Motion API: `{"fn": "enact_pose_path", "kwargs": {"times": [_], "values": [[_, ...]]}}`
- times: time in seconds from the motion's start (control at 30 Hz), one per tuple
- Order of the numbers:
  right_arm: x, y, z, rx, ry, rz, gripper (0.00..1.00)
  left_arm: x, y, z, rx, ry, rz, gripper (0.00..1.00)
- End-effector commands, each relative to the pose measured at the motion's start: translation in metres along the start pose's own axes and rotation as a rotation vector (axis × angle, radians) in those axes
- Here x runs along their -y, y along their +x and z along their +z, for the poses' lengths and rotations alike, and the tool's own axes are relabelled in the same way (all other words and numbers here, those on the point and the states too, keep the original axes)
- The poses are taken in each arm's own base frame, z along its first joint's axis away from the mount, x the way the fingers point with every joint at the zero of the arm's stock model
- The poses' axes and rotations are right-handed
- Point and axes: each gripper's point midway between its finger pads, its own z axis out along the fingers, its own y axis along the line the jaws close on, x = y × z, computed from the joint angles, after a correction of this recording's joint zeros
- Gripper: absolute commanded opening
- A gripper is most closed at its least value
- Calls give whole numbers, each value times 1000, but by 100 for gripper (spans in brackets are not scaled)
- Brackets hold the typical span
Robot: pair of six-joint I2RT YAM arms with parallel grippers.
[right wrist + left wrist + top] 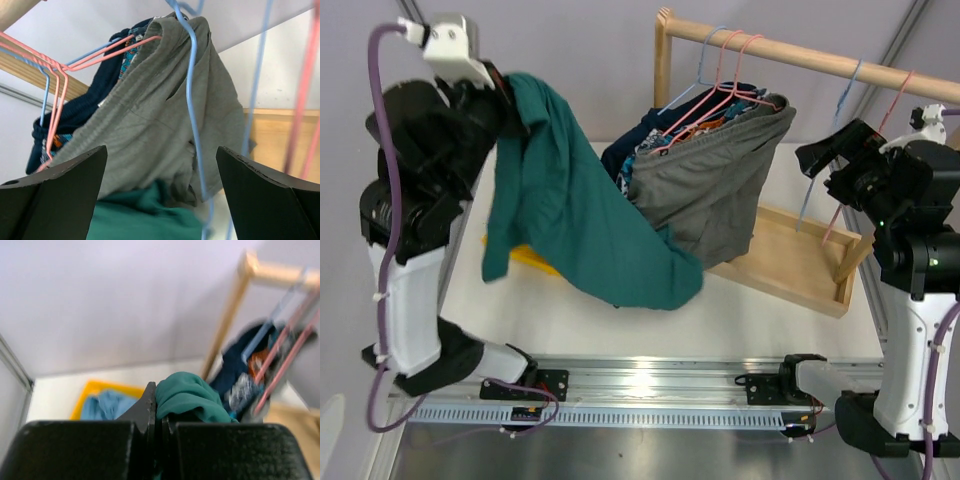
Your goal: Remove the shorts from the hanger
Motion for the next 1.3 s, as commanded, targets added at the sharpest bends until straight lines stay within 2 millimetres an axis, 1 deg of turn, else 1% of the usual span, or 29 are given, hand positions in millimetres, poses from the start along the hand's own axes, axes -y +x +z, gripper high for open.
{"fn": "enact_pose_path", "kwargs": {"times": [0.0,0.03,0.07,0.1,0.13,0.17,0.27,0.3,0.37,0.4,0.47,0.5,0.6,0.63,0.7,0.73,0.8,0.83,0.9,0.93,0.97,1.03,1.07,1.1,1.13,1.17,1.2,1.23,1.27], "values": [[11,0,-20,35,41,-39,99,-10,-33,32,81,58,30,0],[11,-1,-30,52,37,-46,100,-14,-34,42,92,61,-12,0],[16,3,-31,47,51,-47,99,-34,-37,61,110,14,-31,0],[17,5,-34,45,52,-53,99,-42,-35,72,112,3,-49,0],[19,7,-36,43,55,-56,99,-41,-31,84,103,38,-88,0],[21,13,-41,35,56,-58,99,-56,-24,108,98,17,-103,0],[25,22,-50,28,54,-65,99,-71,-16,143,103,19,-136,0],[28,25,-51,21,58,-67,99,-75,-10,162,98,21,-139,0],[28,27,-60,34,47,-68,99,-81,-4,179,103,19,-131,0],[27,29,-62,36,38,-69,99,-87,10,196,84,6,-126,0],[19,26,-73,66,-6,-74,99,-97,29,213,52,-26,-122,0],[14,23,-77,78,-33,-78,99,-104,53,228,-1,-43,-122,0],[-6,13,-91,123,-124,-87,99,-121,99,244,-102,-111,-120,0],[-17,7,-98,141,-171,-94,99,-129,137,251,-185,-145,-124,0],[-26,1,-101,153,-206,-85,99,-147,159,252,-221,-235,-110,0],[-35,-2,-105,157,-246,-85,99,-163,194,253,-288,-306,-105,1],[-44,-2,-102,138,-284,-81,100,-176,223,253,-349,-356,-116,5],[-47,-2,-101,134,-300,-80,100,-189,248,252,-408,-389,-123,5],[-55,-3,-99,121,-335,-67,100,-208,270,248,-464,-466,-156,0],[-57,-4,-99,121,-344,-61,99,-223,281,245,-494,-499,-175,0],[-60,-5,-100,123,-359,-53,99,-229,300,242,-544,-515,-194,0],[-62,-7,-100,128,-363,-47,99,-233,318,238,-596,-534,-201,0],[-63,-8,-101,130,-365,-46,99,-234,334,235,-639,-541,-196,0],[-63,-8,-101,128,-368,-45,99,-237,341,232,-659,-555,-186,4],[-63,-7,-101,127,-367,-43,99,-241,351,227,-684,-586,-177,14],[-62,-7,-100,123,-364,-42,99,-244,360,221,-711,-606,-173,44],[-62,-6,-99,119,-362,-38,100,-246,364,217,-721,-626,-167,55],[-62,-5,-101,118,-363,-38,99,-268,371,204,-738,-696,-164,61],[-62,-5,-102,121,-362,-38,99,-273,373,200,-738,-724,-174,67]]}}
